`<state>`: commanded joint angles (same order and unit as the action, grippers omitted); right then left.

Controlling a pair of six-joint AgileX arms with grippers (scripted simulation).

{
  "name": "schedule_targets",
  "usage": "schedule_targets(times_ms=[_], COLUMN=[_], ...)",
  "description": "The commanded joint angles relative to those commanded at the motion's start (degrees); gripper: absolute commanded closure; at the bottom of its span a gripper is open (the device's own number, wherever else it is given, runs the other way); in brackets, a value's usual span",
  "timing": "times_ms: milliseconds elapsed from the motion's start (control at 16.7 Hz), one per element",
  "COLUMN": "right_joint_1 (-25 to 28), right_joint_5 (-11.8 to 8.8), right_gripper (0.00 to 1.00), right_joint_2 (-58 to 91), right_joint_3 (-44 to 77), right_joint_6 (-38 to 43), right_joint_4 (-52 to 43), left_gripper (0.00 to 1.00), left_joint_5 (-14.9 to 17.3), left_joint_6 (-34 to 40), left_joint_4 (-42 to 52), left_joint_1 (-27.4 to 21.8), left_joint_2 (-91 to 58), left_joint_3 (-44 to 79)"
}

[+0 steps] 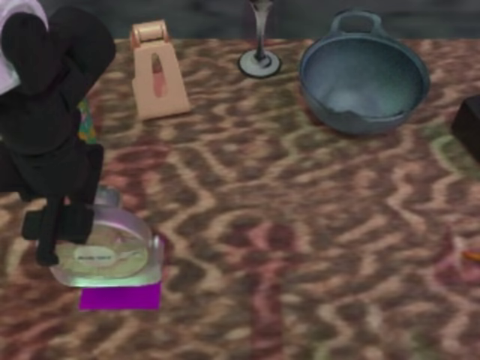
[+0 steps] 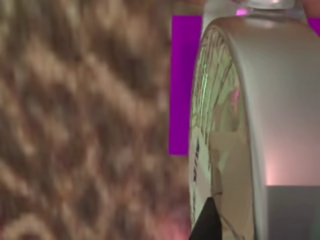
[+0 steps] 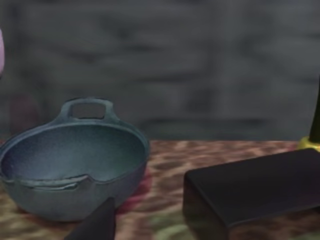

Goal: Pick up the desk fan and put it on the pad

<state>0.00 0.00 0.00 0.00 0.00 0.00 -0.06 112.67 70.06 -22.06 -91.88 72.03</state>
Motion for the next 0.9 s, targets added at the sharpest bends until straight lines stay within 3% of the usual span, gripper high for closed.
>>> schedule_targets(times_ms=[540, 900], right_joint_1=[0.0, 0.0], right_joint_5=[0.0, 0.0], right_gripper=[0.0, 0.0], right_joint_2=[0.0, 0.0], right_joint_3=[0.0, 0.0], right_joint_6=[0.0, 0.0], right_joint_4=[0.0, 0.0], left_gripper=[0.02, 0.0], left_joint_5=[0.0, 0.0], left_joint_6=[0.0, 0.0], left_joint_4=[0.0, 0.0], left_joint_1=[0.0, 0.0], left_joint_2=[0.0, 0.0], left_joint_3=[0.0, 0.0])
